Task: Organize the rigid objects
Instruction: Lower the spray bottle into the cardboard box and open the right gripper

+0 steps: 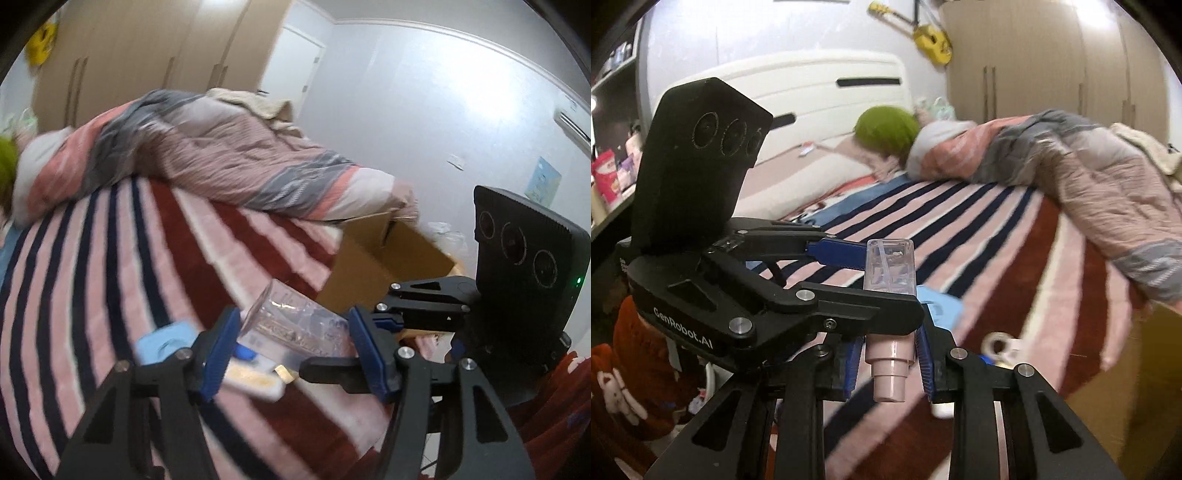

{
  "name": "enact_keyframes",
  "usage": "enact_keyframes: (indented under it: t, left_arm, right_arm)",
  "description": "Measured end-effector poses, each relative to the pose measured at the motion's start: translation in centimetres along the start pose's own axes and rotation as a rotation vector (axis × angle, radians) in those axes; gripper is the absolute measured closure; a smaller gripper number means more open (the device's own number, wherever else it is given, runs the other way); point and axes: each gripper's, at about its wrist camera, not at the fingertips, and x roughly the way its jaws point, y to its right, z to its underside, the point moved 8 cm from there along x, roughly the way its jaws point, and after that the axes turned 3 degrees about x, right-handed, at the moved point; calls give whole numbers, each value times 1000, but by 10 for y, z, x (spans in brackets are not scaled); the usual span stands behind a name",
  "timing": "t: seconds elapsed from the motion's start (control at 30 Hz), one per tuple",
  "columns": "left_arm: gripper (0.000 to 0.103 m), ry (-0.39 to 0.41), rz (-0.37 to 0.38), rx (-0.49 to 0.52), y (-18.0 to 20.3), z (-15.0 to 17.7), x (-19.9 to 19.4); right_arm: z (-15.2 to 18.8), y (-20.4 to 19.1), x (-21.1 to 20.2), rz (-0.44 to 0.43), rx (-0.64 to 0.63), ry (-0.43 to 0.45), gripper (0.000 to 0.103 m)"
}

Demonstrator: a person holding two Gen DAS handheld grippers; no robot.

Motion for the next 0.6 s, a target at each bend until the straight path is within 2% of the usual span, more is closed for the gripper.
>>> enact_keyframes:
  t: [0.17, 0.33, 0.47, 0.6]
  left_arm:
    - [45, -9, 55, 73, 55, -31, 33]
    - [44, -47, 109, 125, 107, -52, 78]
    - [44, -90, 148, 129, 129, -57, 110]
    - [44, -136, 146, 128, 138, -54, 136]
  right_arm:
    - [5, 42, -57, 81, 40, 42, 81]
    - [16, 91, -101, 159, 94, 49, 81]
    - [30, 126, -120, 189, 150, 37, 81]
    - [45, 153, -125, 198, 192, 9, 81]
